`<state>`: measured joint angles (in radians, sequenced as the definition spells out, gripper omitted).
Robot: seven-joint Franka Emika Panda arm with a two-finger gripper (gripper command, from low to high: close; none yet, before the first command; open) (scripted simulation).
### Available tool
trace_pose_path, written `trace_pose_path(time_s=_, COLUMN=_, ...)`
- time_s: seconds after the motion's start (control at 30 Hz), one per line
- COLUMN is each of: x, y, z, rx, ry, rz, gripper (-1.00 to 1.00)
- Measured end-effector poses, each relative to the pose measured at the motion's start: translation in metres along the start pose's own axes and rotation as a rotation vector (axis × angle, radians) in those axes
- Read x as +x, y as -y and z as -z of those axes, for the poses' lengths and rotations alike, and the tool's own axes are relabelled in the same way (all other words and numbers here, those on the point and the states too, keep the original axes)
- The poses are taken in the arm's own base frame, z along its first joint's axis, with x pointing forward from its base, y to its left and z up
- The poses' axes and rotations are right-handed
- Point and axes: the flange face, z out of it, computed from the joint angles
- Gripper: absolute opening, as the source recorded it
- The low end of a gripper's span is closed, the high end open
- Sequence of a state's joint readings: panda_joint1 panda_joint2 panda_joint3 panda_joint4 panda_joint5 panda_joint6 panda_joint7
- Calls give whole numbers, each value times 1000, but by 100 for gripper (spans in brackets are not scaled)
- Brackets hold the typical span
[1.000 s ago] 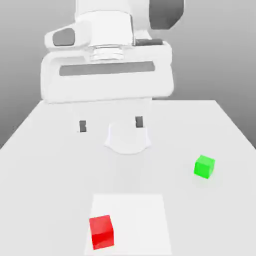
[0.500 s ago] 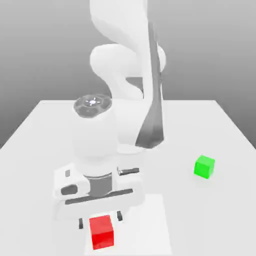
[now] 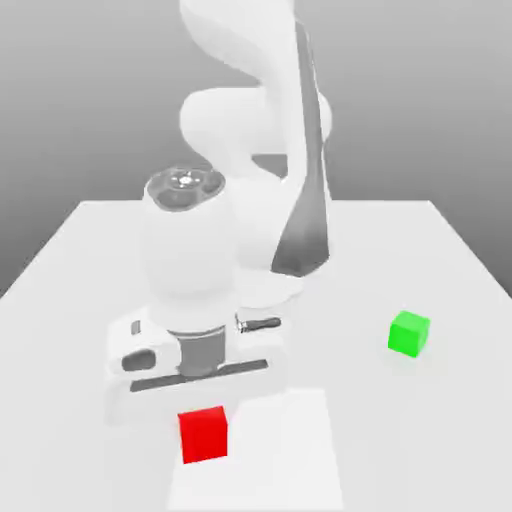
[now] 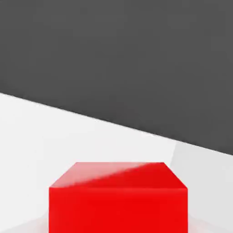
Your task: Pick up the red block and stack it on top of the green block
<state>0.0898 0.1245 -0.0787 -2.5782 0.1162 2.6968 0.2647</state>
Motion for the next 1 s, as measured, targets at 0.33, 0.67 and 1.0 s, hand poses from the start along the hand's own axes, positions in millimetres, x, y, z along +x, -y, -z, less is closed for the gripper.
trace_pose_path(time_s=0.33, x=-184, y=142, z=20, rx=47, ry=39, rz=713, gripper=-100)
trace_pose_path(time_s=0.67, x=-336, y=149, z=12, rx=-43, ry=11, rz=1309, gripper=-100)
trace_pose_path(time_s=1.0, x=-338, y=146, z=-44, rx=-47, ry=8, rz=1324, gripper=100)
